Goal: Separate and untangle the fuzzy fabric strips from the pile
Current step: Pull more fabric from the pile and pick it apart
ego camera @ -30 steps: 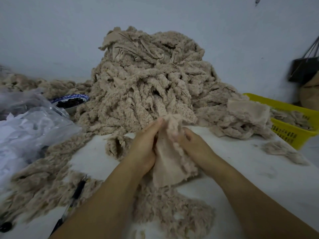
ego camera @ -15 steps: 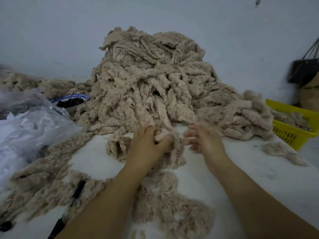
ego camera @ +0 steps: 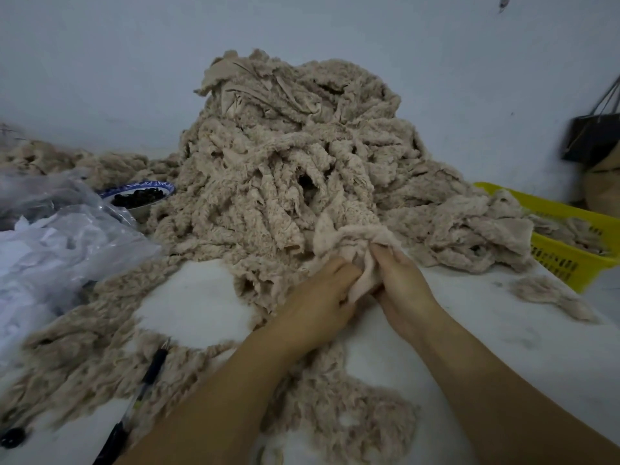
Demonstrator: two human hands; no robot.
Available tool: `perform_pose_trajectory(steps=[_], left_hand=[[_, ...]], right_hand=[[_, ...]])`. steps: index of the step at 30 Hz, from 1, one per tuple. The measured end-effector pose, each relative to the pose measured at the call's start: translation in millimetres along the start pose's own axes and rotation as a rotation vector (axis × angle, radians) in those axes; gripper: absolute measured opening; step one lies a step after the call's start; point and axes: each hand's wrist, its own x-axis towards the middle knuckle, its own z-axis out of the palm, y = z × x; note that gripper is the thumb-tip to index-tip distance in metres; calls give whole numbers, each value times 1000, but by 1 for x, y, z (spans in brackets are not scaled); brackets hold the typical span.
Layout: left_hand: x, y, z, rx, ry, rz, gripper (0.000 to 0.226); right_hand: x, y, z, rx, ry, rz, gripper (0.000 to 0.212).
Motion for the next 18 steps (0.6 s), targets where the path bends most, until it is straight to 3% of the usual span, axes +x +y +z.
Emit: perform_pose_trajectory(steps=[3,5,10,14,16,18], left_hand=[[0,-8,-5,163,91,-157,27],[-1,-16,-12,145,244,-305,20],[3,-32,-25,-446,718,-595,25],[-1,-55,-36,-857,1008,-992,31],[-2,-61,-39,-877,990,-1018,32],[2,-51,-35,-654,827,-859,29]], right_hand=[[6,-5,-7,111,140,-21,25],[9,-9,-12,209,183,-12,30],[11,-15,-19,310,236,56,28],[12,-16,-23,401,237,89,34],[11,-19,-29,422,212,59,35],[8,-18,-28,387,154,37,36]])
